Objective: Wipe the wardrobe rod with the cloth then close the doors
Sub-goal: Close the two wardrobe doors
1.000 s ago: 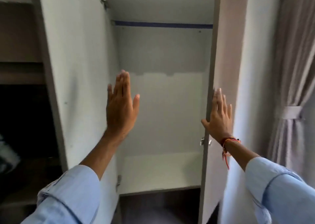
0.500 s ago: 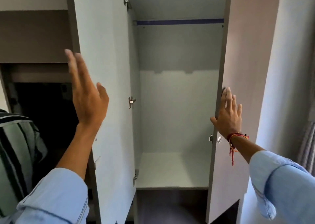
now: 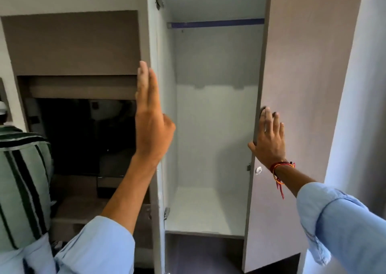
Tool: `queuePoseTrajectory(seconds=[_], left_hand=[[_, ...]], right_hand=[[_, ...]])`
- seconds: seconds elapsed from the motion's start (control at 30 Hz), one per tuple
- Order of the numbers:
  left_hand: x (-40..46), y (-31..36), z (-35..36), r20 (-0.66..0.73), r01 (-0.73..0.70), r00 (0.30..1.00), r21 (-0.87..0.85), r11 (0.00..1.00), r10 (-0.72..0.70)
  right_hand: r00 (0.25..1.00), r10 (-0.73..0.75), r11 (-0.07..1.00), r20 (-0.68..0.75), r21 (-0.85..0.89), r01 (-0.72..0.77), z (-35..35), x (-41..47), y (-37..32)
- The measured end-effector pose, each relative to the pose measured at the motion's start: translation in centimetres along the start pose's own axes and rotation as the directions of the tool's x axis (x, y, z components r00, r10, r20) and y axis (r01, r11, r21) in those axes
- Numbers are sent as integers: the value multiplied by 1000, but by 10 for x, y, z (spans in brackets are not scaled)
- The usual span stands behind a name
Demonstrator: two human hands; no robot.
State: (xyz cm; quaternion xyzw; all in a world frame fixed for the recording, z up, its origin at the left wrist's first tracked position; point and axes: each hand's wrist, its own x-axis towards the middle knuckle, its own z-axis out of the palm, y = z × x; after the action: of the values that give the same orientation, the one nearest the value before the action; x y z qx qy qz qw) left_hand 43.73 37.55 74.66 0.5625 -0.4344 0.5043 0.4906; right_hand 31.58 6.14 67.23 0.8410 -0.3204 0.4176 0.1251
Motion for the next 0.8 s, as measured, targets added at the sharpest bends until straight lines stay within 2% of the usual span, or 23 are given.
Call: queuePoseTrajectory(seconds=[0.23,0.4,0.5,0.63,0.8], left_hand=[[-2,37,101,249,-129,956,-121,984,156],[-4,44,184,449,-52,885,-169,984,124],[-11,40,224,550,1,831,-153,988,84],[-16,29,256,582,-8,810,-112,994,72],[-39,14,277,564,55,825,-10,998,-40]], right_hand=[[991,-134,989,-17,57,135,5,27,27],[972,-227,974,64,20,226,11,41,46],[967,-232,972,103,-1,234,19,49,51],[973,-204,979,107,-1,205,31,58,44],[981,-164,984,107,-57,171,46,68,38]])
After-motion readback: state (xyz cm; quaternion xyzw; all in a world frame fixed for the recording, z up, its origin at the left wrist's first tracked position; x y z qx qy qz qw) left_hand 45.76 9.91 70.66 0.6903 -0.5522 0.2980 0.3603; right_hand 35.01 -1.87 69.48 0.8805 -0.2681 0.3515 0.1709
